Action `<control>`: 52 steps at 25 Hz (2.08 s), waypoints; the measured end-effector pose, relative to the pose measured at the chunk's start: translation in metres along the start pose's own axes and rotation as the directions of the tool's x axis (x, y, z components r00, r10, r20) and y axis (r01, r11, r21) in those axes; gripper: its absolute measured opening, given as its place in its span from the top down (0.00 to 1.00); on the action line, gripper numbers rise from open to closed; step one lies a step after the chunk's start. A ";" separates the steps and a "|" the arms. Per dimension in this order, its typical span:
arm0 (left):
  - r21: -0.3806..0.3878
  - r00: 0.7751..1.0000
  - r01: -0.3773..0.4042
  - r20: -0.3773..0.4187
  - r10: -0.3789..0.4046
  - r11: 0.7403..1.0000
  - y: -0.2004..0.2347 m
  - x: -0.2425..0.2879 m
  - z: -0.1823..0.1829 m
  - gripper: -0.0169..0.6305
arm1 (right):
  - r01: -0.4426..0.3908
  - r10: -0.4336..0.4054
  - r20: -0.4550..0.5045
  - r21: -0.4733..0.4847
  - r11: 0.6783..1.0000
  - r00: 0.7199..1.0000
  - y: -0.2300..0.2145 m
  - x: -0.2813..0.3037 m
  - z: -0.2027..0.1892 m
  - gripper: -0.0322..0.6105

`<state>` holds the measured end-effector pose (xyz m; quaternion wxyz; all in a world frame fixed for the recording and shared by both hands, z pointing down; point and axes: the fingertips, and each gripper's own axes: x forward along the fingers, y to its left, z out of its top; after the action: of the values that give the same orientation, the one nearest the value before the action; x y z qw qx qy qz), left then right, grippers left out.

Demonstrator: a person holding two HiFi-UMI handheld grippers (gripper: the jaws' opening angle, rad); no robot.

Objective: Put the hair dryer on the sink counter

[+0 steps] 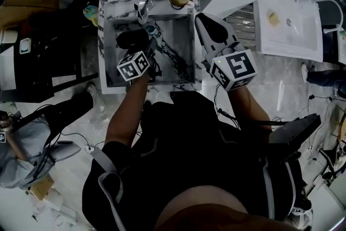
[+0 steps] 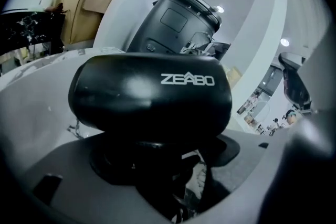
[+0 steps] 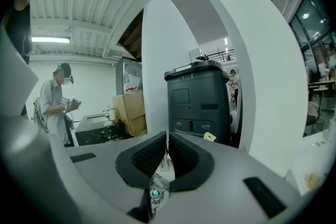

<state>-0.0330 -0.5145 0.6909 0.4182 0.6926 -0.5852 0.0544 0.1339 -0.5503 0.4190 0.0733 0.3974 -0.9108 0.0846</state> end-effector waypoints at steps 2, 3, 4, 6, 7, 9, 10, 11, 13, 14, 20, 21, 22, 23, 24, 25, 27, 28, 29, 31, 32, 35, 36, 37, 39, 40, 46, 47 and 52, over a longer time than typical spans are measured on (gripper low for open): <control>-0.001 1.000 -0.016 -0.026 0.016 1.000 0.005 0.006 -0.011 0.43 | -0.007 0.008 -0.008 0.004 1.000 1.000 0.000 0.003 -0.003 0.90; 0.002 0.999 -0.025 -0.039 0.025 1.000 0.008 0.010 -0.015 0.43 | -0.012 0.012 -0.010 0.005 1.000 1.000 0.000 0.004 -0.004 0.90; 0.009 0.998 -0.035 -0.051 0.035 0.999 0.012 0.013 -0.019 0.43 | -0.016 0.016 -0.011 0.005 1.000 1.000 0.000 0.006 -0.005 0.90; 0.025 0.996 -0.052 -0.072 0.054 0.998 0.018 0.021 -0.025 0.43 | -0.020 0.020 -0.015 0.009 1.000 1.000 -0.002 0.008 -0.008 0.90; 0.029 0.995 -0.058 -0.081 0.061 0.998 0.020 0.024 -0.028 0.43 | -0.021 0.021 -0.020 0.013 1.000 1.000 -0.003 0.009 -0.011 0.90; 0.028 0.992 -0.070 -0.100 0.072 0.997 0.023 0.030 -0.033 0.43 | -0.019 0.020 -0.034 0.022 1.000 0.999 -0.006 0.010 -0.018 0.90; 0.023 0.991 -0.074 -0.111 0.076 0.997 0.024 0.033 -0.036 0.43 | -0.019 0.020 -0.040 0.025 1.000 0.999 -0.008 0.010 -0.021 0.90; 0.020 0.989 -0.076 -0.123 0.078 0.997 0.026 0.037 -0.040 0.43 | -0.020 0.022 -0.045 0.024 1.000 0.999 -0.010 0.011 -0.024 0.90; 0.037 0.986 -0.080 -0.143 0.085 0.996 0.028 0.046 -0.045 0.43 | -0.021 0.022 -0.052 0.019 1.000 0.998 -0.014 0.013 -0.029 0.90; 0.055 0.984 -0.085 -0.151 0.092 0.995 0.030 0.049 -0.047 0.43 | -0.020 0.021 -0.056 0.020 1.000 0.998 -0.016 0.014 -0.032 0.90; 0.096 0.973 -0.101 -0.200 0.118 0.990 0.039 0.064 -0.062 0.43 | -0.020 0.022 -0.078 0.031 0.999 0.997 -0.020 0.017 -0.045 0.90; 0.107 0.970 -0.106 -0.207 0.127 0.989 0.039 0.065 -0.063 0.43 | -0.022 0.025 -0.079 0.033 0.999 0.997 -0.019 0.017 -0.045 0.90; 0.124 0.968 -0.110 -0.213 0.135 0.986 0.040 0.064 -0.063 0.43 | -0.024 0.027 -0.080 0.034 0.999 0.996 -0.018 0.017 -0.046 0.90; 0.138 0.966 -0.112 -0.218 0.141 0.984 0.040 0.064 -0.063 0.43 | -0.025 0.028 -0.080 0.033 0.999 0.996 -0.018 0.017 -0.046 0.90; 0.146 0.964 -0.112 -0.223 0.143 0.983 0.040 0.065 -0.063 0.43 | -0.026 0.028 -0.081 0.032 0.999 0.996 -0.018 0.017 -0.046 0.90; 0.149 0.963 -0.112 -0.226 0.144 0.982 0.041 0.067 -0.064 0.43 | -0.025 0.027 -0.082 0.032 0.999 0.996 -0.019 0.016 -0.047 0.90; 0.152 0.962 -0.110 -0.232 0.144 0.982 0.041 0.070 -0.066 0.43 | -0.023 0.026 -0.084 0.034 0.999 0.996 -0.020 0.016 -0.049 0.90; 0.155 0.961 -0.108 -0.238 0.143 0.982 0.041 0.073 -0.067 0.43 | -0.023 0.026 -0.086 0.036 0.999 0.996 -0.020 0.015 -0.050 0.90; 0.159 0.959 -0.106 -0.246 0.143 0.982 0.040 0.075 -0.069 0.43 | -0.023 0.026 -0.089 0.037 0.999 0.996 -0.021 0.015 -0.051 0.90; 0.170 0.954 -0.104 -0.261 0.146 0.980 0.039 0.078 -0.070 0.43 | -0.023 0.026 -0.094 0.038 0.999 0.995 -0.021 0.014 -0.053 0.90; 0.173 0.953 -0.103 -0.266 0.148 0.979 0.039 0.080 -0.070 0.43 | -0.023 0.026 -0.096 0.038 0.999 0.995 -0.021 0.013 -0.054 0.90; 0.175 0.950 -0.106 -0.274 0.152 0.979 0.040 0.085 -0.072 0.43 | -0.022 0.025 -0.098 0.032 0.999 0.995 -0.022 0.011 -0.054 0.90; 0.173 0.948 -0.110 -0.276 0.156 0.979 0.041 0.086 -0.073 0.43 | -0.020 0.023 -0.098 0.033 0.999 0.995 -0.023 0.010 -0.054 0.90; 0.173 0.947 -0.114 -0.279 0.160 0.978 0.042 0.087 -0.074 0.43 | -0.018 0.021 -0.098 0.034 0.999 0.995 -0.023 0.009 -0.055 0.90; 0.181 0.945 -0.112 -0.285 0.161 0.977 0.041 0.089 -0.074 0.43 | -0.013 0.017 -0.103 0.038 0.999 0.994 -0.024 0.007 -0.057 0.90; 0.188 0.944 -0.108 -0.287 0.160 0.976 0.040 0.090 -0.074 0.43 | -0.010 0.015 -0.112 0.040 0.999 0.994 -0.024 0.007 -0.059 0.90; 0.227 0.930 -0.110 -0.321 0.181 0.968 0.042 0.098 -0.081 0.44 | -0.009 0.013 -0.119 0.035 0.999 0.993 -0.020 0.007 -0.064 0.90; 0.233 0.928 -0.109 -0.324 0.183 0.966 0.043 0.098 -0.082 0.44 | -0.008 0.012 -0.114 0.033 0.999 0.993 -0.020 0.007 -0.063 0.90; 0.247 0.918 -0.105 -0.349 0.189 0.963 0.046 0.100 -0.085 0.45 | 0.002 0.002 -0.114 0.030 1.000 0.994 -0.021 0.004 -0.062 0.90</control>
<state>-0.0061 -0.5348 0.8264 0.4351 0.6662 -0.5369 0.2805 0.1507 -0.5536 0.4826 0.1191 0.3930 -0.9038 0.1209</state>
